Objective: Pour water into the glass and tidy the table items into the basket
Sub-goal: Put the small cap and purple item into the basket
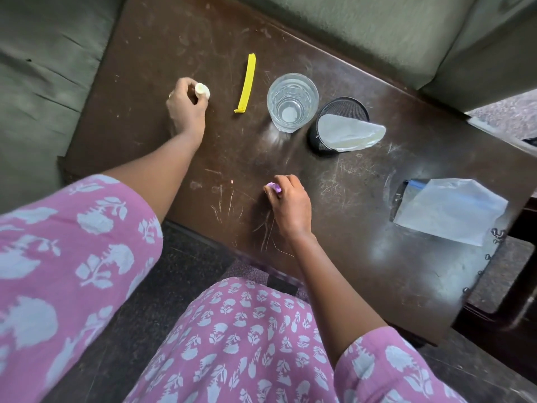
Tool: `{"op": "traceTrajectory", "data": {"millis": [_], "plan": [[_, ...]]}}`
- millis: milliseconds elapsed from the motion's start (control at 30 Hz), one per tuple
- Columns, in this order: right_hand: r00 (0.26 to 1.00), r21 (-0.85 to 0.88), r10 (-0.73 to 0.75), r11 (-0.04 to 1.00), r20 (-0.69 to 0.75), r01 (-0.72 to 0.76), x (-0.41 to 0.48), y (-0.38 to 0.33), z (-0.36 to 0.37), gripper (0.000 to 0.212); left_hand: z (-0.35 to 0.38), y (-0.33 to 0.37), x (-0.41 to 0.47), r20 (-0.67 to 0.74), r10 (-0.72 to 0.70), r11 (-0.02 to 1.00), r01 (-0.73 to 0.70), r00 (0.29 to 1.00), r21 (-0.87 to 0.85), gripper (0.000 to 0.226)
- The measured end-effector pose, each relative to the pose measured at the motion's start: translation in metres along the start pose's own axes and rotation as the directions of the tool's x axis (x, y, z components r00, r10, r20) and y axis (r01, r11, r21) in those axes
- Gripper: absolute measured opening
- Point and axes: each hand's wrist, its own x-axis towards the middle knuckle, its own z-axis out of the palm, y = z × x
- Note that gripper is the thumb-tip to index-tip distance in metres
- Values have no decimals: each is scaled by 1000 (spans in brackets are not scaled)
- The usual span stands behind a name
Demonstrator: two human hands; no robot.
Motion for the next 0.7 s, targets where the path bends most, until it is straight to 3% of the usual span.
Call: {"op": "traceTrajectory", "data": {"millis": [267,500,700], "plan": [[997,15,-52,999,-51,52,-9,18,-21,10,6,-7,-100,-45,-88,989,82,995,-122,23],[992,56,-36,997,-125,43,-24,55,-49,10,32,21,-202,79,-98,979,110,992,-174,25],[967,73,-3,997,-255,22,-46,98,-86,15,60,72,-265,218,117,976,-72,969,-204,27]]}}
